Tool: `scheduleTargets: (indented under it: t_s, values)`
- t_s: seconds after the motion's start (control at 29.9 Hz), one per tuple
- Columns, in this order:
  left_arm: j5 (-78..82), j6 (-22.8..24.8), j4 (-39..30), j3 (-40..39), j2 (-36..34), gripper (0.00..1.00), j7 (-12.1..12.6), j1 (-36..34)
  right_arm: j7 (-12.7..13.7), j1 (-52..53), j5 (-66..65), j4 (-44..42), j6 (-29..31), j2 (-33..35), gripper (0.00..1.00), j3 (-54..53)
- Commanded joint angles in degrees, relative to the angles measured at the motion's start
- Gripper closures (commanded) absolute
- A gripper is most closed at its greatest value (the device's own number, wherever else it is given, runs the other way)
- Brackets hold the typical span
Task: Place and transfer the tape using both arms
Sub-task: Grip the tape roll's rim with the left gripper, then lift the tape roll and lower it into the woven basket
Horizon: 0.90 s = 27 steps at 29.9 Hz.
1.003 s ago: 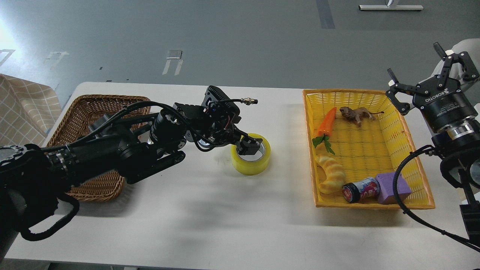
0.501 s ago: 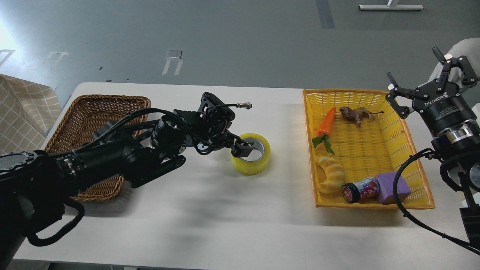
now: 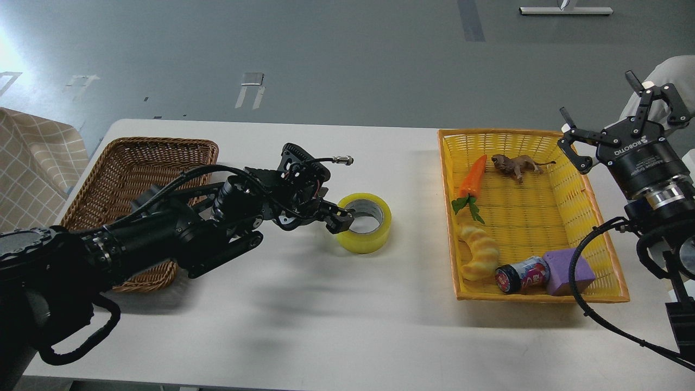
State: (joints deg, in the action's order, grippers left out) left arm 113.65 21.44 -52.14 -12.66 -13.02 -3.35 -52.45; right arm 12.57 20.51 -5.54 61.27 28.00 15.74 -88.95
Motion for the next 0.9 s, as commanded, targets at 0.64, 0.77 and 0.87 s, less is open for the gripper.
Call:
scheduleTargets:
  t_s: [0.64,0.77,0.87]
  values:
    - [-1.23,0.01,-1.12,-0.26,-1.12,1.00,-4.83,-4.84,0.00,0.06,0.00,-1.24,0.00,-0.18,0.00,-0.17]
    - [-6.15,0.36,-2.09,-0.17,-4.46,1.00,-4.91,-8.80,0.00,0.15,0.00,-1.24,0.00,-0.09,0.00,-0.17]
    - [-6.86,1.23,-2.09,-0.08,-6.92,1.00,-6.14,-10.74,0.00,0.23,0.00,-1.24,0.00,-0.09,0.00,-0.17]
